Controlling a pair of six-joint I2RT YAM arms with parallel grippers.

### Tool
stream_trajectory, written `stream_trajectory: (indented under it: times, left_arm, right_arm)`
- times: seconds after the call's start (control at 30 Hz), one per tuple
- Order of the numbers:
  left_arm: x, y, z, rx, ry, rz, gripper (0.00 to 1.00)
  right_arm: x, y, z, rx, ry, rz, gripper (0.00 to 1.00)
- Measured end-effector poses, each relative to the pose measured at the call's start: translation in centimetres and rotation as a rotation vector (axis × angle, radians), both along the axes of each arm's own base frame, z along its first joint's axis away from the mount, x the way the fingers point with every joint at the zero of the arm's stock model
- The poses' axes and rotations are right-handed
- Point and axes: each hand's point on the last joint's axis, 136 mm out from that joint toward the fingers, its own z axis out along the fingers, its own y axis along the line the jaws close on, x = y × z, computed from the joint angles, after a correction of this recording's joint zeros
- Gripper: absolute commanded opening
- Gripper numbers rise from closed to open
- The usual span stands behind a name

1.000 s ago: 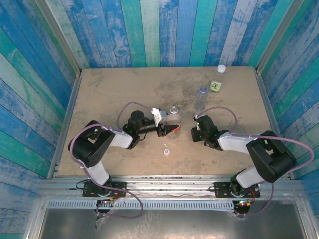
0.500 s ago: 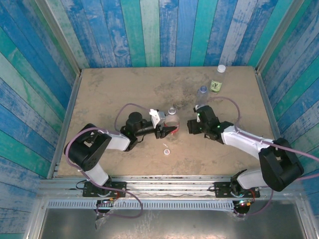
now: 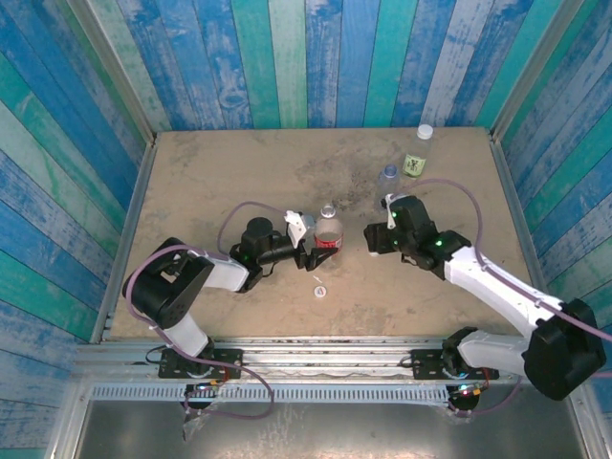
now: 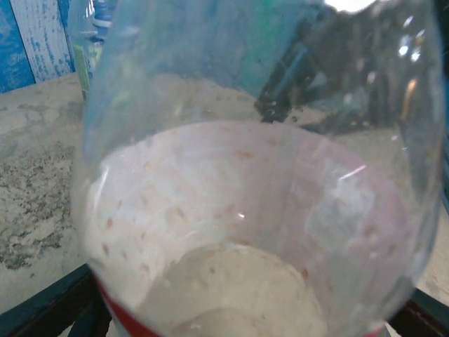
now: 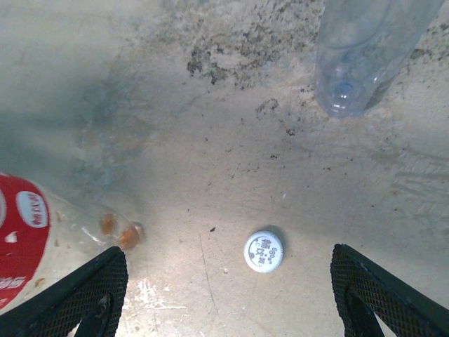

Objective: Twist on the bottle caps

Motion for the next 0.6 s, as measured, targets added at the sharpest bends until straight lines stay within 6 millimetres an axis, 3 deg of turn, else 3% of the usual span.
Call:
stream_trajectory:
  times: [0.3, 0.6]
  left_arm:
    - [0.1, 0.0, 0.4, -0.018, 0.001, 0.007, 1.0]
    - [-0.5, -0.7, 1.4, -0.051, -0.017, -0.013, 0.96]
  right_arm:
    - [-0.9, -0.5, 1.6, 0.02, -0.032, 0.0, 0.78]
    - [-1.3, -0.8, 1.1, 0.013, -0.019, 0.001, 0.78]
